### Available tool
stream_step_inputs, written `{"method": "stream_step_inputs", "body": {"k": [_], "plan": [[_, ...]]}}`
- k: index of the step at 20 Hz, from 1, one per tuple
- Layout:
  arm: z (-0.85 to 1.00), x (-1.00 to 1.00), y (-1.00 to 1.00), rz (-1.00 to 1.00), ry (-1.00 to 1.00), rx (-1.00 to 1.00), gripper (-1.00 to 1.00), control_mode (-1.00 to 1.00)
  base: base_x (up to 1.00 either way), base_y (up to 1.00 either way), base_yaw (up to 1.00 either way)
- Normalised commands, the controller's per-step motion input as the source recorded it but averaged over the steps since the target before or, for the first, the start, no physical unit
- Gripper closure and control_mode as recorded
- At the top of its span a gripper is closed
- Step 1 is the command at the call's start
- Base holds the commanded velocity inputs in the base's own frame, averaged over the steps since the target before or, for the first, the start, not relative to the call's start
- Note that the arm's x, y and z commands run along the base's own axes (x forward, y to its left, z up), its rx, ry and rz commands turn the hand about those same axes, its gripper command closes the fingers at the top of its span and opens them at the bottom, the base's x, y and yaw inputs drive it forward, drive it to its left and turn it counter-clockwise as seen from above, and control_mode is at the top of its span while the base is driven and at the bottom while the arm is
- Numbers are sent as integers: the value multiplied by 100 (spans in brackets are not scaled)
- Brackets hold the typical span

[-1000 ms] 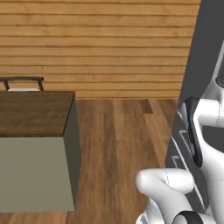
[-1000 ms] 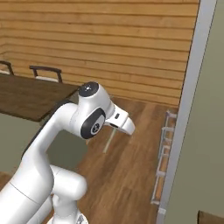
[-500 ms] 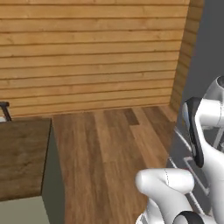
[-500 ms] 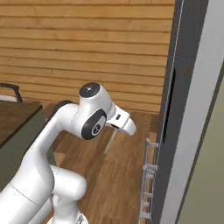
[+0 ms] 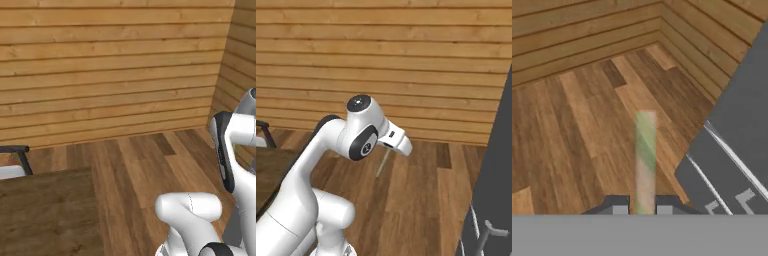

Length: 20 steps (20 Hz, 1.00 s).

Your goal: Take a straw from the drawer in front and place it inside the glass cup on the dining counter.

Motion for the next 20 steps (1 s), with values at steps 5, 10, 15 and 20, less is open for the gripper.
{"method": "stream_step_inputs", "body": {"k": [5,10,15,20], "plan": [[0,0,0,0,0,0,100,100,100,30,-2],[0,0,0,0,0,0,100,100,88,0,30],[0,0,0,0,0,0,100,100,79,0,43],[0,0,0,0,0,0,100,100,76,0,45]]}}
